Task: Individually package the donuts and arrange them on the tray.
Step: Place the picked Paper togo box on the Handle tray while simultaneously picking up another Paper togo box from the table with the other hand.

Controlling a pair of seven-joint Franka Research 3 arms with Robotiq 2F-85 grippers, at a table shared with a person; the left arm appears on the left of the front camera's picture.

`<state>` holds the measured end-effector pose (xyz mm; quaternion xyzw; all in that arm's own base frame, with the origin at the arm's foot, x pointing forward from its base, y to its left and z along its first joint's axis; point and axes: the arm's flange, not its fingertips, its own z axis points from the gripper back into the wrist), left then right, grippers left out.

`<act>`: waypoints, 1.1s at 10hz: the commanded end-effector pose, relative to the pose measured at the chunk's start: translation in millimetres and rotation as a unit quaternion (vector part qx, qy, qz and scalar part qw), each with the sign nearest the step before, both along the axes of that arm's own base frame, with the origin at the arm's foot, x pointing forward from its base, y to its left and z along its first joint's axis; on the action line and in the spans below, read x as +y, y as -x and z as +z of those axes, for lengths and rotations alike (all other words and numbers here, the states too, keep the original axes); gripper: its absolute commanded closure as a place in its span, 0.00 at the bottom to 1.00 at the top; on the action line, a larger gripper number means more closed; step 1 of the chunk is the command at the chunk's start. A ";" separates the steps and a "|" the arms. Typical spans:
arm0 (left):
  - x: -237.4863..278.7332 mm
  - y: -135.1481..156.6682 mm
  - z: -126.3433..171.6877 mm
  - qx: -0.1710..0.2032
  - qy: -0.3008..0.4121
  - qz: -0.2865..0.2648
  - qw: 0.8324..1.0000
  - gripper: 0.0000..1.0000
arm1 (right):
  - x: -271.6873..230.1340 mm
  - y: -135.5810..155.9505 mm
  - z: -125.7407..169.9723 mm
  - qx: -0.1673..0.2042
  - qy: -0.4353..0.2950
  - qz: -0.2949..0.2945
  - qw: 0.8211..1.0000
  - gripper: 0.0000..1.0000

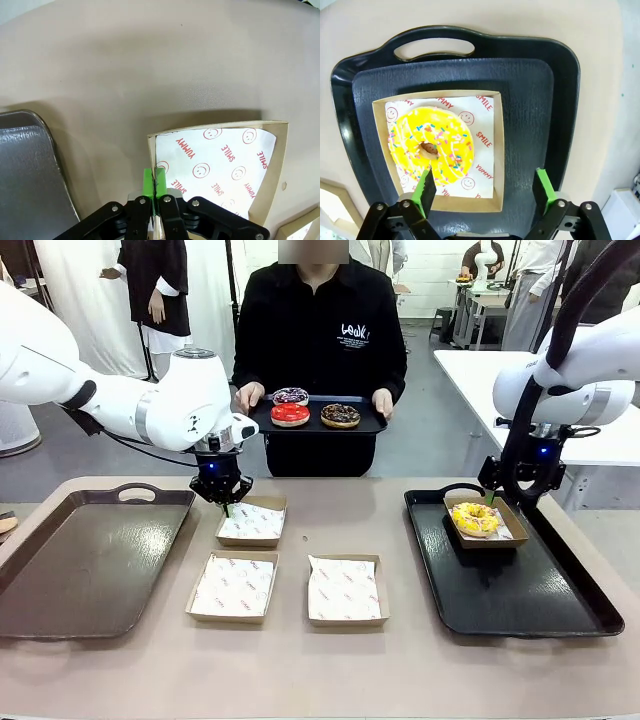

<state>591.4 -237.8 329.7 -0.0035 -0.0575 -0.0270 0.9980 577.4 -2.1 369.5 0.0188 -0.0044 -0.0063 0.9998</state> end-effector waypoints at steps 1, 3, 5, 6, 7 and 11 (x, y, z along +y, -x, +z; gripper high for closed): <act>1.6 10.3 -0.2 -0.016 -0.014 0.011 1.000 1.00 | 3.3 7.7 6.5 0.001 -0.003 -0.003 1.000 0.00; 1.5 12.5 5.5 -0.004 -0.014 -0.004 1.000 1.00 | -0.2 25.3 22.6 0.024 -0.039 0.015 0.999 0.00; 2.0 19.2 26.1 0.005 -0.011 -0.031 0.999 1.00 | -28.5 53.9 55.7 0.047 -0.141 0.031 0.988 0.00; 2.6 23.2 42.1 -0.001 -0.008 -0.041 0.999 1.00 | -53.5 72.1 73.6 0.041 -0.199 0.038 0.978 0.00; 2.4 26.8 58.7 -0.010 -0.011 -0.047 0.999 1.00 | -80.8 86.2 87.6 0.037 -0.250 0.036 0.967 0.00; -4.2 36.8 133.8 -0.050 -0.027 -0.058 0.997 1.00 | -184.1 123.5 109.1 -0.001 -0.418 0.035 0.908 0.00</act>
